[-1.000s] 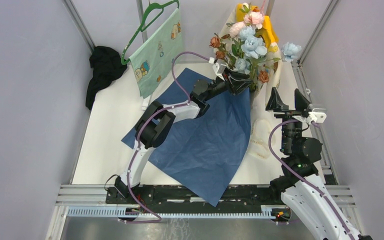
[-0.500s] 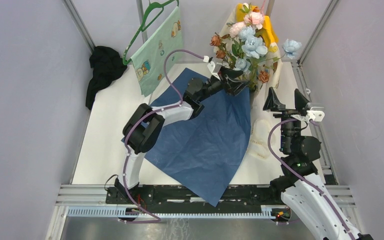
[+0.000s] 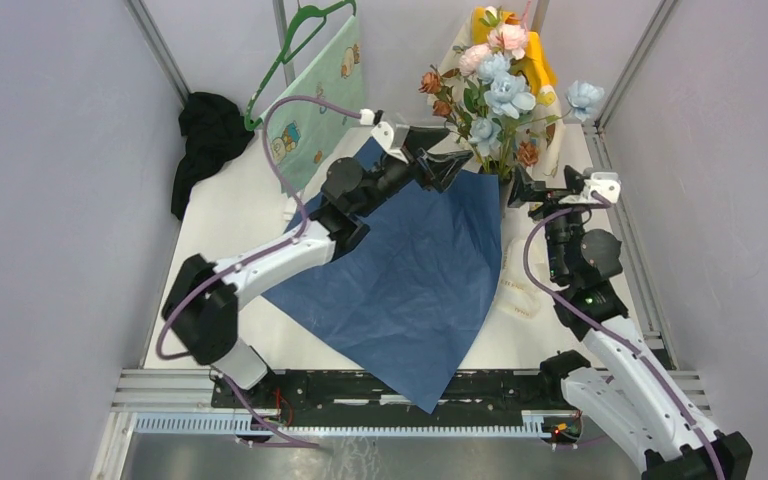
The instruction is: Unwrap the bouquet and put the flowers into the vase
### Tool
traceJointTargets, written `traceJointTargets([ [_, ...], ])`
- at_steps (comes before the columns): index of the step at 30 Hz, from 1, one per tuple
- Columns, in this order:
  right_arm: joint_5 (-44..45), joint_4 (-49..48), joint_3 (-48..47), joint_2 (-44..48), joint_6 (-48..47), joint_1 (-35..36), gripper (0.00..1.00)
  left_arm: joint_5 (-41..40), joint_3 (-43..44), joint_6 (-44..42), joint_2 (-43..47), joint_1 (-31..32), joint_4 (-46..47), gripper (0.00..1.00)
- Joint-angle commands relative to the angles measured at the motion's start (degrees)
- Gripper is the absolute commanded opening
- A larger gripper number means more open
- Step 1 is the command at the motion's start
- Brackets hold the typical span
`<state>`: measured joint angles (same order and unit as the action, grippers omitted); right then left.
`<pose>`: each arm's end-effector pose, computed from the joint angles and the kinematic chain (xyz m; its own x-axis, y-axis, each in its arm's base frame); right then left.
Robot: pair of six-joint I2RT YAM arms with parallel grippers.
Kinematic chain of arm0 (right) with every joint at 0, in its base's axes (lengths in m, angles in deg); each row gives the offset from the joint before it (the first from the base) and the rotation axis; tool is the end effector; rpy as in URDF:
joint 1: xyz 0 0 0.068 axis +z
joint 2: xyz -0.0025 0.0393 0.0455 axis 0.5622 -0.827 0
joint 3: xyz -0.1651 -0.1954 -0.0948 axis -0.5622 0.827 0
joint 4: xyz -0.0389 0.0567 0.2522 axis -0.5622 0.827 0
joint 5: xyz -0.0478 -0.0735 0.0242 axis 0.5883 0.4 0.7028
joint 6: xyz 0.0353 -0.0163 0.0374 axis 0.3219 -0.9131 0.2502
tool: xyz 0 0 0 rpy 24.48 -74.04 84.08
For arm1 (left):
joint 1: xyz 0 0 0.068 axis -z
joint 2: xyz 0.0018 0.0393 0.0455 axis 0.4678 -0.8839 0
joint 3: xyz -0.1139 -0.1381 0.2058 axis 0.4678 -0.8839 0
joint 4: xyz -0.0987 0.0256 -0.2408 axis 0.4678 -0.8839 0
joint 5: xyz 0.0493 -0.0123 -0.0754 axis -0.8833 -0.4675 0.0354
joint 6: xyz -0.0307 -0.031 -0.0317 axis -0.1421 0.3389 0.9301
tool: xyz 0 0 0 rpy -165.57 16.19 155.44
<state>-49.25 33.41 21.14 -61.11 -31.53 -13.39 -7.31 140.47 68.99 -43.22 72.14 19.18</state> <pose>0.1628 0.0487 0.3527 0.3003 0.2047 -0.9316 -0.0563 0.9788 0.1969 0.2716 -0.2768 0.3772 0.0834 -0.4108 -0.9079 0.8831 0.4527 -0.1237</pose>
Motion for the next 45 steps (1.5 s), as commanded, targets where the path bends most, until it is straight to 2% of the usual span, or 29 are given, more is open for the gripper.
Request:
traceJointTargets([
  [1, -6.3, 1.6, -4.1, -3.3, 2.8, -0.2, 0.98, -11.7, -2.9, -8.7, 10.0, 1.2, -11.8, 0.76],
  [7, -16.5, -2.2, -4.1, -6.5, 6.8, 0.0, 0.98, -27.1, -4.5, -10.2, 20.0, 1.3, -26.5, 0.75],
  [11, -28.3, -8.7, -3.6, -11.2, 13.5, 0.5, 0.98, -37.1, -4.4, -10.9, 26.6, 1.4, -34.0, 0.75],
  [13, -32.2, -12.2, -3.5, -14.8, 17.1, 2.4, 0.98, -41.3, -4.3, -11.7, 28.9, 1.4, -36.4, 0.75],
  [15, -32.7, -12.3, -4.9, -18.9, 16.9, 6.5, 0.98, -44.6, -4.5, -12.6, 30.5, 1.4, -37.6, 0.75],
  [20, -24.6, 0.5, -14.8, -28.8, 6.1, 20.9, 0.98, -48.5, -4.9, -13.7, 32.1, 1.4, -39.6, 0.75],
  [23, -17.6, 9.2, -20.5, -34.1, 0.2, 26.1, 0.98, -50.2, -4.4, -13.7, 32.2, 1.4, -40.9, 0.75],
  [26, -5.4, 15.6, -23.1, -36.7, -6.6, 31.7, 0.98, -51.6, -4.1, -13.7, 32.4, 1.3, -41.9, 0.75],
  [29, 11.0, 22.1, -25.3, -39.7, -12.4, 36.9, 0.98, -53.2, -3.9, -15.0, 32.3, 1.3, -42.8, 0.76],
  [32, 21.2, 26.5, -26.1, -42.3, -14.3, 39.2, 0.98, -54.9, -3.2, -14.7, 31.9, 1.3, -44.3, 0.78],
  [34, 23.2, 27.3, -25.4, -42.4, -14.3, 39.7, 0.98, -55.2, -2.5, -14.3, 31.7, 1.2, -45.3, 0.8],
  [45, 21.6, 21.8, -20.5, -39.8, -15.6, 40.3, 0.98, -55.9, -1.8, -12.7, 30.9, 1.3, -46.9, 0.82],
])
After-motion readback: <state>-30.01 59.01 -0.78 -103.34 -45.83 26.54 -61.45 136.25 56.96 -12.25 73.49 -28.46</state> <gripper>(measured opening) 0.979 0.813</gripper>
